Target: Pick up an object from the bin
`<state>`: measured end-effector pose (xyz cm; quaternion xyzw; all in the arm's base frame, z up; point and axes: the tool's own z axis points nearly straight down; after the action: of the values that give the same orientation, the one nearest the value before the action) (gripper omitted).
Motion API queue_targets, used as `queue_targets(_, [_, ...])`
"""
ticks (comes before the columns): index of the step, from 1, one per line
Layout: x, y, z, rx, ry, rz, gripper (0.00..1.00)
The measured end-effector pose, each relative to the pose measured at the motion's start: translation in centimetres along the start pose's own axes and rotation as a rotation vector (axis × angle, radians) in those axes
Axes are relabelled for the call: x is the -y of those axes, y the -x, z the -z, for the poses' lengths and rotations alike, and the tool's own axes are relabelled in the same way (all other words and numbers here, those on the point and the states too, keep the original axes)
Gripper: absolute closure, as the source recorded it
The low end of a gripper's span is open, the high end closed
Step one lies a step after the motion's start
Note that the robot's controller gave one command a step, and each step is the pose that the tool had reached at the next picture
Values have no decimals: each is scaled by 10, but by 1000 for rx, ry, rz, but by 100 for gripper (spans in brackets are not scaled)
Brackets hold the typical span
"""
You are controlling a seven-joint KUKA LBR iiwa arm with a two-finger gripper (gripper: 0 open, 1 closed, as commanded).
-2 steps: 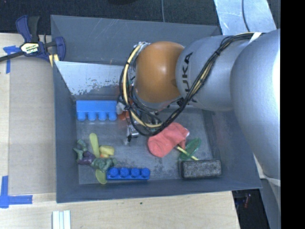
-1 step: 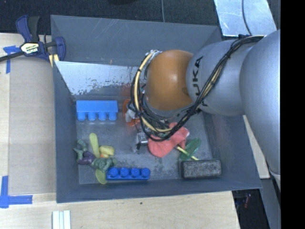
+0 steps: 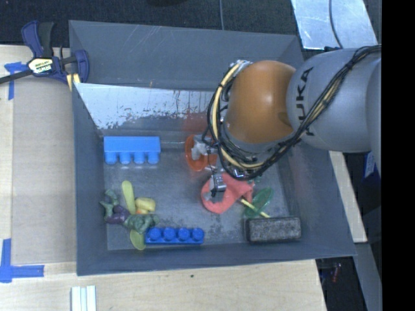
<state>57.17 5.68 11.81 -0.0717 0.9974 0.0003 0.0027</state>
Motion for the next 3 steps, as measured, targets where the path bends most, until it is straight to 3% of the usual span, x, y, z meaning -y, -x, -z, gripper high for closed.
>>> queue_targets(1, [29,14,8,5,1,-114,0])
queue_targets(2, [57,29,-24,7,0,28,0])
queue_targets(3, [118,-16,-47,13,0,-201,100])
